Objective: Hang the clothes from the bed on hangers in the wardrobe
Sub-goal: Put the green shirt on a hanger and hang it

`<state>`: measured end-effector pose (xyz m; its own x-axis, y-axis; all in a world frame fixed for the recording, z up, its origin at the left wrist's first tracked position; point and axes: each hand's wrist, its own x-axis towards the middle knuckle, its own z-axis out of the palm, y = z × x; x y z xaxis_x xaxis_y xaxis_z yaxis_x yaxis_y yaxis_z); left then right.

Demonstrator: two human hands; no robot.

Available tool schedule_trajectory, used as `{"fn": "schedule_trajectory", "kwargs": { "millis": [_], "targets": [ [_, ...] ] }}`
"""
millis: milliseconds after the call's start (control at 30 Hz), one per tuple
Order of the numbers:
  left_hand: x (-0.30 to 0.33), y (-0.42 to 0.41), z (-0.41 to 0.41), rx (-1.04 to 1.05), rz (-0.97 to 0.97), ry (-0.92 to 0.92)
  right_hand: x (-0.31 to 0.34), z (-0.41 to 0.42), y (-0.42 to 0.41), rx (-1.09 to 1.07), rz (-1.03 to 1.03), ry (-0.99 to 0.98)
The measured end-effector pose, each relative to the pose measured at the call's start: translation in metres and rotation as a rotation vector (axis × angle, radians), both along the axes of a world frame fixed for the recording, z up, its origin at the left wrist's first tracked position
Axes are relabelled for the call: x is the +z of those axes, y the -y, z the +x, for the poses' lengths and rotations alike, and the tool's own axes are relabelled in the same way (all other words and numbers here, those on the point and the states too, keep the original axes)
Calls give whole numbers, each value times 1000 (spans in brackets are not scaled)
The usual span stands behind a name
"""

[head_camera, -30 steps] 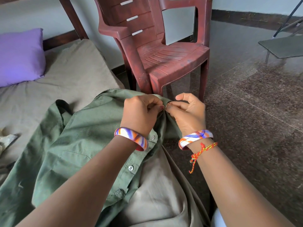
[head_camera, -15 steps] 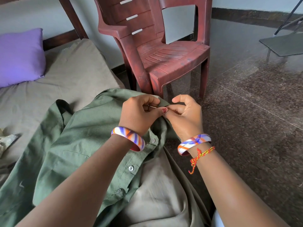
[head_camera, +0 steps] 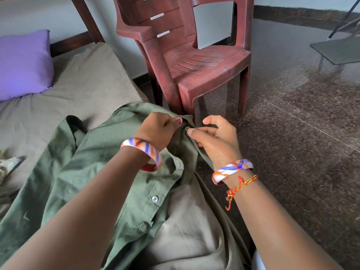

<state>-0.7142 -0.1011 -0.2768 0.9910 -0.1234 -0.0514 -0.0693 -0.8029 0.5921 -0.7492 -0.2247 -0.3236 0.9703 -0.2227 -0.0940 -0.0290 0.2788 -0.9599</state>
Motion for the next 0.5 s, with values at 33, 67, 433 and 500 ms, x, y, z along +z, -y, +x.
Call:
{"fn": "schedule_trajectory", "kwargs": {
  "millis": [33, 67, 433, 500],
  "targets": [
    [1, -2, 0, -12, -72, -42, 1, -1, 0, 10, -3, 3],
    [2, -3, -1, -14, -137, -79, 2, -1, 1, 22, -4, 11],
    [3, 0, -5, 4, -292, -8, 9, -1, 1, 64, -70, 92],
    [3, 0, -7, -4, -448, -97, 8, 0, 3, 45, -104, 93]
  ]
}}
